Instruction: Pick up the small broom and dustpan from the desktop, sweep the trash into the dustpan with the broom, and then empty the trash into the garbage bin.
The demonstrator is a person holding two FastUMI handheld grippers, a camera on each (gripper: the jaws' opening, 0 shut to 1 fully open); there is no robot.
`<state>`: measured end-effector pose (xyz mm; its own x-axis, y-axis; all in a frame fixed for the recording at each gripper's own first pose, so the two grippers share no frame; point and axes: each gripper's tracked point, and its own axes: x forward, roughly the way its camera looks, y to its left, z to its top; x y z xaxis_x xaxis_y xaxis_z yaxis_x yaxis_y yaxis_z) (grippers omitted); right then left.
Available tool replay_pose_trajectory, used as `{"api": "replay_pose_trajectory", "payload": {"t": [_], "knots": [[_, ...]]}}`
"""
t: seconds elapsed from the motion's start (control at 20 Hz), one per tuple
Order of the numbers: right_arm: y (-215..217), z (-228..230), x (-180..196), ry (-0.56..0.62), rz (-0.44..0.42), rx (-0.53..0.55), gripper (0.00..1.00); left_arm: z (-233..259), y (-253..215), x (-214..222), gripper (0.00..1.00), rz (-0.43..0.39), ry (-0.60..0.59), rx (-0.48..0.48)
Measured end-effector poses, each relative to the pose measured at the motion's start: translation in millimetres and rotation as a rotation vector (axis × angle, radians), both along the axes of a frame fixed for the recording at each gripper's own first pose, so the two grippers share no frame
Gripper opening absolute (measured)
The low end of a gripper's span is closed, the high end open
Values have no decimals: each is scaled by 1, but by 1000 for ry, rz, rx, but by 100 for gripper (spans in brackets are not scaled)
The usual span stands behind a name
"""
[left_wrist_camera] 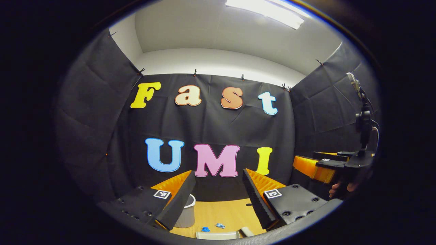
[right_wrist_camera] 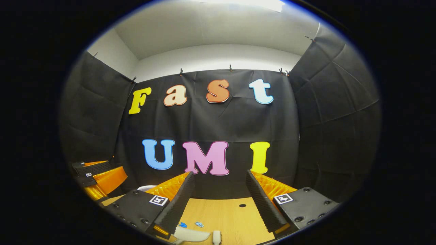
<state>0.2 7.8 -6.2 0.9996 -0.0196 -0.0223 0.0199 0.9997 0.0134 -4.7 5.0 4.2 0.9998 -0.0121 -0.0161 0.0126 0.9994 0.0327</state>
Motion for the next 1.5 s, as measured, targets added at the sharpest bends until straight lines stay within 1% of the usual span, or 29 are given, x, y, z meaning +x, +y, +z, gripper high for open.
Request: {"api": "replay_pose_trajectory", "payload": {"t": [0.15, 0.2, 0.25, 0.3, 0.35, 0.45, 0.5, 0.6, 0.65, 0.7, 0.75, 0.85, 0.9, 0.95, 1.05, 1.2, 1.3, 1.35, 1.4, 1.45, 1.5], "knots": [[3, 1, 1, -3, 6, 2, 91, -1, -3, -1, 82, -5, 15, 9], [4, 2, 1, -5, 8, 3, 91, 0, -3, -1, 80, -6, 14, 12], [6, 2, 1, -7, 11, 3, 91, 3, -3, -1, 82, -7, 9, 14], [6, 3, 0, -9, 12, -1, 91, 3, -3, -2, 80, -6, 4, 16], [7, 3, 1, -10, 14, -5, 96, 4, -2, -2, 80, -5, 1, 19], [7, 2, 2, -11, 12, -13, 96, 3, -3, -1, 80, -9, 4, 19], [8, 2, 3, -12, 12, -13, 96, 0, -3, 0, 82, -10, 7, 16], [9, -1, 5, -4, 11, -15, 96, -9, -3, 2, 82, -19, 10, 7], [11, -6, 6, 7, 16, -16, 96, -21, -2, 4, 82, -19, 37, 3], [13, -12, 8, 21, 20, -19, 96, -35, 1, 4, 82, -15, 78, -8], [13, -19, 10, 40, 24, -15, 96, -51, 0, 6, 82, -32, 116, -32], [21, -39, 13, 97, 51, 26, 96, -74, -5, 3, 81, -91, 169, -125], [23, -53, 16, 141, 65, 46, 96, -90, 2, 1, 82, -94, 206, -169], [23, -72, 18, 192, 73, 61, 96, -108, 11, 1, 82, -66, 254, -196], [23, -111, 22, 307, 94, 95, 96, -149, 25, 0, 82, -19, 369, -227], [17, -172, 25, 501, 106, 173, 97, -193, 25, 2, 82, 3, 508, -251], [12, -223, 24, 662, 96, 237, 97, -222, 24, 2, 82, 17, 594, -216], [11, -252, 17, 771, 91, 279, 97, -241, 24, 2, 82, 32, 641, -184], [10, -278, 11, 871, 89, 326, 97, -263, 26, -1, 82, 55, 714, -158], [12, -309, 0, 977, 93, 372, 97, -283, 23, -5, 82, 63, 801, -163], [13, -337, -10, 1084, 87, 412, 97, -302, 15, -11, 82, 65, 894, -191]]}}
